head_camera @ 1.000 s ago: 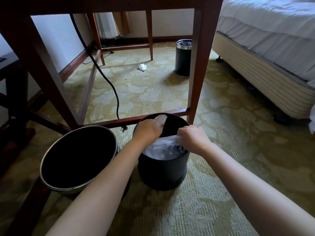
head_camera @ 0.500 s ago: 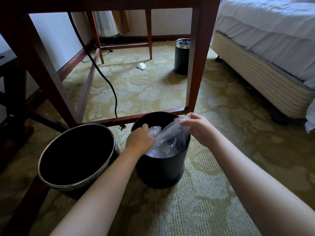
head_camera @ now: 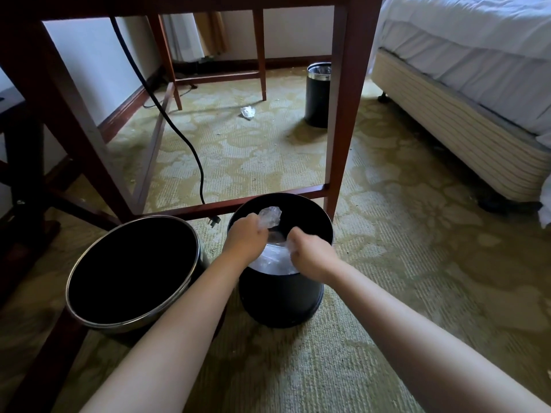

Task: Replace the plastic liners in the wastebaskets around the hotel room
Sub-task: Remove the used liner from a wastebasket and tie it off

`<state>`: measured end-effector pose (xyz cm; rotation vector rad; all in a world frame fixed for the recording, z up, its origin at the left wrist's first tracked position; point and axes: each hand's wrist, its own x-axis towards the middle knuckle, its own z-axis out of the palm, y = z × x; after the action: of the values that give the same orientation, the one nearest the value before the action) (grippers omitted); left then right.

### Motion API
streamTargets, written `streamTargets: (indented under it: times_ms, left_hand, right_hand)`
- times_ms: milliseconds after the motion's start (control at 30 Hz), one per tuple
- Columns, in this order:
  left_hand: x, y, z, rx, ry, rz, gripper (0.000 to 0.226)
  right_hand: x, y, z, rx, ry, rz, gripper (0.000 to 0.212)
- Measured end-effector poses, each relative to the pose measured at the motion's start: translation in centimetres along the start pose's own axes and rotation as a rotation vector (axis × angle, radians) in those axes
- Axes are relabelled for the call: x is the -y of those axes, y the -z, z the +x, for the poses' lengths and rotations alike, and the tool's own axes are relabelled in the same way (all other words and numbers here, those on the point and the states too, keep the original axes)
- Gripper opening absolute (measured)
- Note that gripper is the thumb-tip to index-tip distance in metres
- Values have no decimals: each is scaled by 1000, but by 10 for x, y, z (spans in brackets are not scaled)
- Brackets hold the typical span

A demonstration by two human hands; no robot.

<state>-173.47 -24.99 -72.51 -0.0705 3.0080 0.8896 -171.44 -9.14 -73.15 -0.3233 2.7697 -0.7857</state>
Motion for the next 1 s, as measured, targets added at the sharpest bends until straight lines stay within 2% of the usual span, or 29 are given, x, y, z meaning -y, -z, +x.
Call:
streamTargets:
  times_ms: [100,167,233,267,300,400,500,533,700,767,867,933,1000]
  left_hand:
    - [-5,0,0,12,-14,25,15]
    - [-11,-3,0,41,-38,76,16]
    - [-17,-6,-2,71,-60,98,16]
    - [-18,-8,-3,85,-69,98,13]
    - [-19,-9,-4,97,-81,100,11]
    - [-19,-10,-8,108,-116,60,14]
    - [-22,-7,-12,94,-165,-63,40]
    - [-24,-7,-13,102,-186,-104,41]
    - [-28,-7,-21,201,-306,-208,17]
    - [-26,-6,-22,207,-312,-181,14]
    - [-21,-7,-17,156,-276,-110,19]
    - [-16,-6,-14,127,-216,-111,21]
    - [-14,-4,-12,124,-184,-132,25]
  right_hand:
    - [6,15,5,-148,-92,594,45]
    - [7,25,8,-131,-60,728,55]
    - [7,26,7,-114,-31,698,37]
    - [7,23,7,-145,-34,669,21]
    - [5,19,8,-198,-34,646,14]
    - [1,14,13,-309,-95,558,30]
    - [-3,15,16,-346,-170,416,34]
    - [-5,15,17,-345,-182,363,35]
    - [-9,14,16,-342,-156,254,36]
    - [-10,14,17,-323,-154,263,32]
    - [-14,16,19,-247,-148,340,4]
    - [-17,19,19,-218,-132,439,15]
    - [-22,21,17,-228,-78,403,8]
